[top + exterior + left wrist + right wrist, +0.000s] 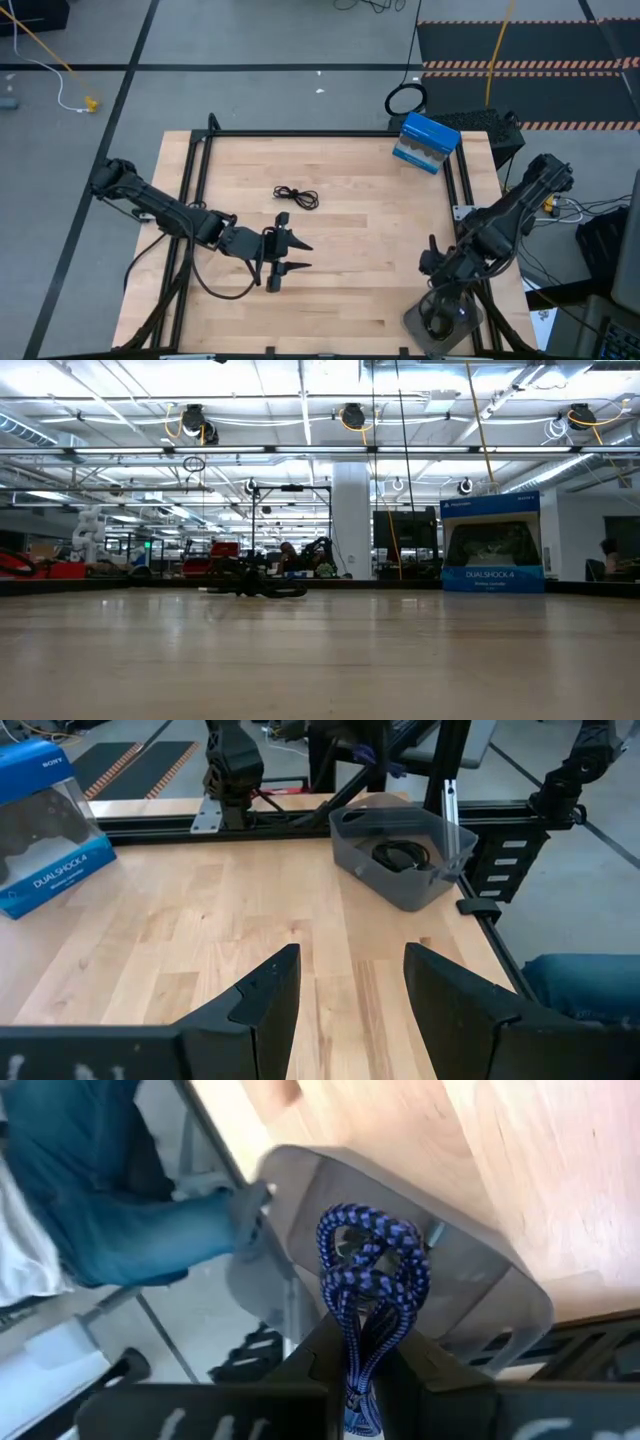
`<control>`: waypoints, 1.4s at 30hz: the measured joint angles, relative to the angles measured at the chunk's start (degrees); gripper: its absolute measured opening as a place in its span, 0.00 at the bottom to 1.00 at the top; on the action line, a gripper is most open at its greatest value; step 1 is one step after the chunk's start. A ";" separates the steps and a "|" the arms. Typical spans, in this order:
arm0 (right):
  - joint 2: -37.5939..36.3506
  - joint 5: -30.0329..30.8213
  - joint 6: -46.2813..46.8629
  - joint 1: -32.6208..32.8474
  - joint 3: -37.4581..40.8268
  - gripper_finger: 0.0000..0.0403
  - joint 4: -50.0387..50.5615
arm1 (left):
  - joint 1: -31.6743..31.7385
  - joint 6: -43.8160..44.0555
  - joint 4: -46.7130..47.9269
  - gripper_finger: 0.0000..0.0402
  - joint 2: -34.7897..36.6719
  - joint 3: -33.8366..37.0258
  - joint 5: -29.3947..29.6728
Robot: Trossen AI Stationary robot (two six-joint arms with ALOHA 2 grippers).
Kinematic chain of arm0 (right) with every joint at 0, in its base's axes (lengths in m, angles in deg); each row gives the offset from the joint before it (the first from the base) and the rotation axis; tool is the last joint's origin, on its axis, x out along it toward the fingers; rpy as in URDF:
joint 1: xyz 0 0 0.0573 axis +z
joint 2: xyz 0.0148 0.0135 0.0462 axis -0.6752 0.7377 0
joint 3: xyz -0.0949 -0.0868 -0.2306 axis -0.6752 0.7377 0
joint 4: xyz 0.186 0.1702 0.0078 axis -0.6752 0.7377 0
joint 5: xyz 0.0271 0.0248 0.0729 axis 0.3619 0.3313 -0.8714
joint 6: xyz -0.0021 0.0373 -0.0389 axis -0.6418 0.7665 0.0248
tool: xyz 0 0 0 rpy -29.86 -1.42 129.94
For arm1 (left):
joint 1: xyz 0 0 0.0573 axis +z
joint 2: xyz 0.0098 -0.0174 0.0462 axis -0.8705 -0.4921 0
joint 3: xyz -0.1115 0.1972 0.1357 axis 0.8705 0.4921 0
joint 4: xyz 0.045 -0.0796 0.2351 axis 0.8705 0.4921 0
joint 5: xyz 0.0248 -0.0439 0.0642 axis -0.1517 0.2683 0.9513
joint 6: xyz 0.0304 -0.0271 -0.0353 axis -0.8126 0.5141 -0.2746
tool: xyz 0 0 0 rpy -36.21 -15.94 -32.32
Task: Pick and place USB-C Cables
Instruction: Put the purple charger cable into the black bin
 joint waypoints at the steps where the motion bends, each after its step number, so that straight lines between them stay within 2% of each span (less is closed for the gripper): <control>1: 0.00 -0.03 -0.06 0.15 0.68 0.05 0.08 | -0.01 -0.02 0.01 0.45 0.00 0.00 0.00; 9: 0.00 -1.33 -1.98 0.96 6.99 0.05 -4.28 | -0.01 -0.07 0.00 0.45 0.00 0.00 0.00; 16: 0.01 -1.82 -4.93 0.95 13.92 0.05 -15.22 | 0.00 -0.39 0.00 0.45 0.00 0.00 0.00; 25: 0.74 -8.46 -4.80 1.45 21.94 0.05 -24.09 | 0.06 -0.50 0.01 0.45 0.00 0.00 0.02; 37: 5.99 -10.35 -12.95 1.53 22.57 0.05 -24.92 | 0.11 -0.59 0.02 0.45 0.00 0.00 0.02; 42: 8.49 -10.36 -15.15 1.53 22.57 0.09 -25.18 | 0.11 -0.57 0.04 0.45 -0.04 0.00 0.02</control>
